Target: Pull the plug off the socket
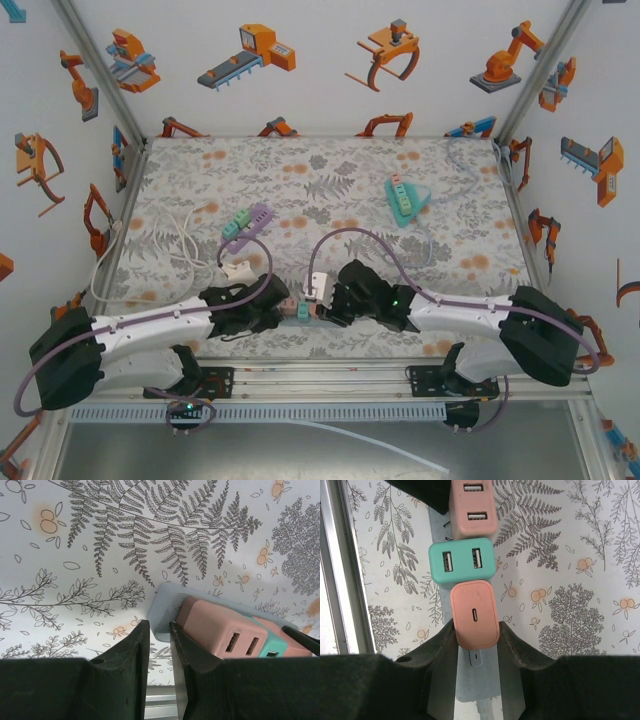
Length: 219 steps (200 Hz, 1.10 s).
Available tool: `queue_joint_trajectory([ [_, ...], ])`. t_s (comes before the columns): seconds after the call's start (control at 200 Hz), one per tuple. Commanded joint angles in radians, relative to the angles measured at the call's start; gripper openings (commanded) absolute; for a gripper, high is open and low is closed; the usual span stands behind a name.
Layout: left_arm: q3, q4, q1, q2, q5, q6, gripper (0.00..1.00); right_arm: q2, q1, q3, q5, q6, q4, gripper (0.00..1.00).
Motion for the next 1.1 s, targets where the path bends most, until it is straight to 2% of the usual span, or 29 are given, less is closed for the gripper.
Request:
queue_joint_trajectory([
  [0.0, -0.197, 0.106, 0.005, 0.334, 0.124, 0.046, 0.27, -0.044, 0.042, 0.012, -0.22, -0.022, 0.248, 0.0],
  [0.295, -0.179, 0.097, 0.008, 0.362, 0.126, 0.052, 0.26, -0.085, 0.012, -0.023, -0.224, -0.013, 0.32, 0.0],
  [0.431, -0.185, 0.086, 0.008, 0.367, 0.121, 0.035, 0.2, -0.103, -0.01, -0.034, -0.225, -0.015, 0.332, 0.0],
  [0.841, -0.174, 0.076, 0.007, 0.37, 0.115, 0.044, 0.19, -0.103, -0.039, -0.047, -0.231, 0.002, 0.391, 0.0],
  [0.911, -0.168, 0.07, 0.004, 0.365, 0.112, 0.05, 0.19, -0.087, -0.04, -0.046, -0.211, -0.009, 0.336, 0.23],
  [1.001, -0.164, 0.067, -0.001, 0.365, 0.109, 0.053, 0.19, -0.073, -0.039, -0.029, -0.179, -0.052, 0.229, 0.47],
  [1.091, -0.16, 0.067, -0.002, 0.368, 0.107, 0.056, 0.19, -0.051, -0.039, 0.016, -0.149, -0.099, 0.113, 0.51],
])
